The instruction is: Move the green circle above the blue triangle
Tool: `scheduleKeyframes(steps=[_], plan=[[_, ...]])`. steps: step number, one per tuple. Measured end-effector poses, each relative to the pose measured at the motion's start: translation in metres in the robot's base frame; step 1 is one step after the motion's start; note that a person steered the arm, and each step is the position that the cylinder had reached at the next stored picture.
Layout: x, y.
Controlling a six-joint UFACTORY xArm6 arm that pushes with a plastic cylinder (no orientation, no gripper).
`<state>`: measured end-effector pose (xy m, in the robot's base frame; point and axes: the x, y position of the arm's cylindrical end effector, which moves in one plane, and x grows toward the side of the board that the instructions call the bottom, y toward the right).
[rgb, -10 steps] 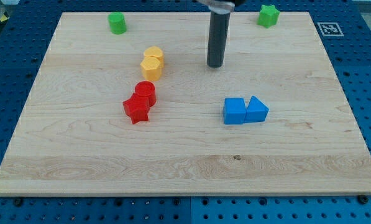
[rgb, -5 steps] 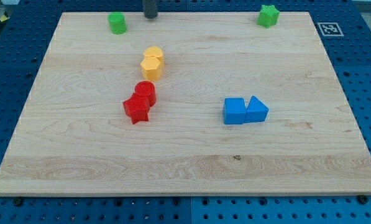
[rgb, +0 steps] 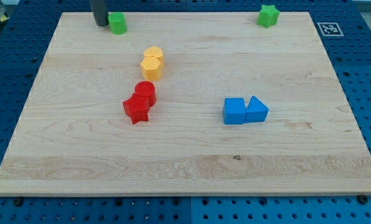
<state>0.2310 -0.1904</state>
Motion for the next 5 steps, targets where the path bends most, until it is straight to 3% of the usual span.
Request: scheduleKeyframes(steps=[3,5], plan=[[-0.011,0.039],[0.010,0.047]])
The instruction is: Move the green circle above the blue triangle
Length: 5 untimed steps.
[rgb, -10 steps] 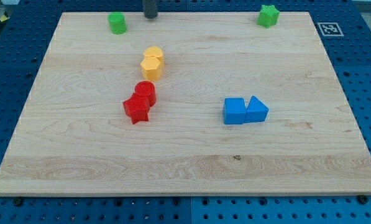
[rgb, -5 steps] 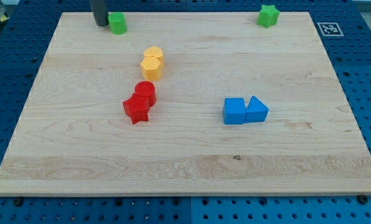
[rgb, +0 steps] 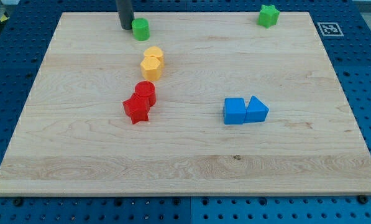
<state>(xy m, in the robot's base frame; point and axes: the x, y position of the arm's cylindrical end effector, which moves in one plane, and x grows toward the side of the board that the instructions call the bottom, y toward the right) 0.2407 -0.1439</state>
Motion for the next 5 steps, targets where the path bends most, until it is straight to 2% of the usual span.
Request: scheduleKeyframes(steps=[1,2,4,5], plan=[[0.001,-0.009],[0.008,0.023],[0.033,0.045],[0.034,0.086]])
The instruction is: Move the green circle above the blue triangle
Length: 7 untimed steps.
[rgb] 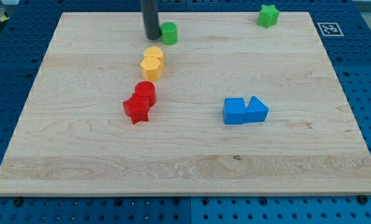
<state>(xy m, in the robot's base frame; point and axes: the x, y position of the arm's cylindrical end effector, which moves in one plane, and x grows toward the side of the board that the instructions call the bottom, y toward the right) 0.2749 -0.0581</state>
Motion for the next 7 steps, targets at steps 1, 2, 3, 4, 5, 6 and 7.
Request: scheduleKeyframes(steps=[1,2,3,4,5,6,7], plan=[[-0.009,0.019],[-0.016,0.031],[-0.013,0.059],[0.002,0.084],[0.006,0.113],[0.024,0.136],[0.040,0.152]])
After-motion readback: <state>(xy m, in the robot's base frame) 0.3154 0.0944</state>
